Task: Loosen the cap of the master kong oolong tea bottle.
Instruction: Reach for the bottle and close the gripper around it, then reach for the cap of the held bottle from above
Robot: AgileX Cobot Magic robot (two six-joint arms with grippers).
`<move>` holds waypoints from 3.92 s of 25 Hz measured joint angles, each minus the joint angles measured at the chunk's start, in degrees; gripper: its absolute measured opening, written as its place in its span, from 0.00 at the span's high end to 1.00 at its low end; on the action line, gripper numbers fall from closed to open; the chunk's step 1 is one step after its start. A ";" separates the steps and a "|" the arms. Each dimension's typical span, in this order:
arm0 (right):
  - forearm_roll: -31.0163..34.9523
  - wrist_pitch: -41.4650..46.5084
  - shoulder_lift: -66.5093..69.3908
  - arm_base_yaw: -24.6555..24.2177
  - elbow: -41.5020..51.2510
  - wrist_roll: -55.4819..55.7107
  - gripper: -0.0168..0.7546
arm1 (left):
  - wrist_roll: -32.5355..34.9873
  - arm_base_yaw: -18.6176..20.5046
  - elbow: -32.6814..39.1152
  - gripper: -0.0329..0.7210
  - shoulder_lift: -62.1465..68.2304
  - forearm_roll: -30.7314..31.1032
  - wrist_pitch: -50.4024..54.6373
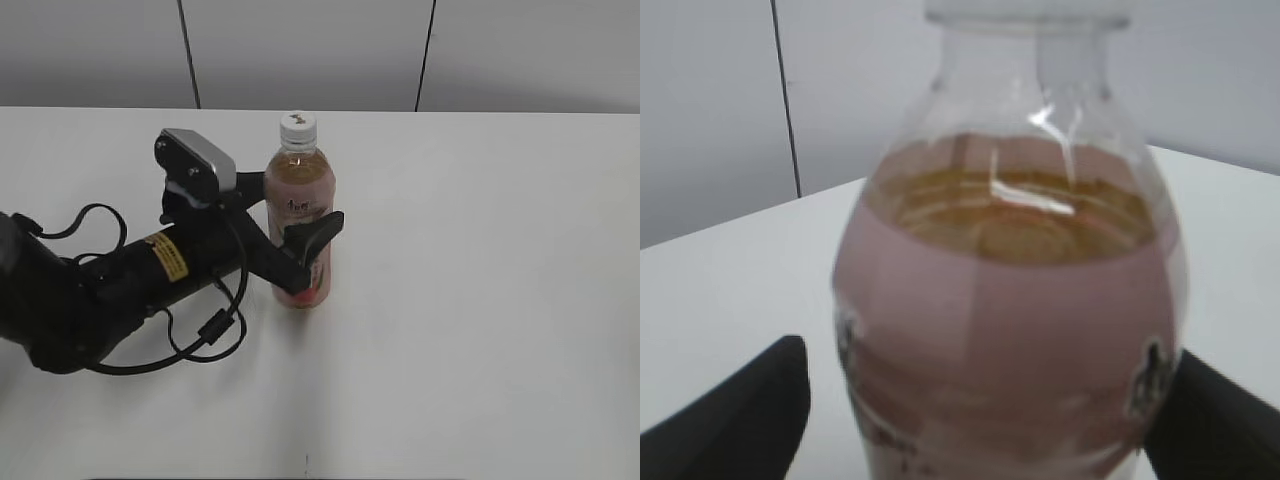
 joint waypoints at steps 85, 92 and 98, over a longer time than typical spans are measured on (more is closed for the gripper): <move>39.86 -2.02 90.94 18.03 -47.55 25.41 0.30 | 6.05 -0.14 -1.79 0.43 -8.01 14.10 19.23; 40.03 -6.39 93.80 21.14 -47.55 30.18 0.30 | 6.47 -0.14 -1.79 0.43 -8.01 13.96 19.34; 38.63 -9.23 93.84 21.21 -47.55 32.30 0.37 | 6.60 -0.14 -1.79 0.43 -8.08 13.96 19.46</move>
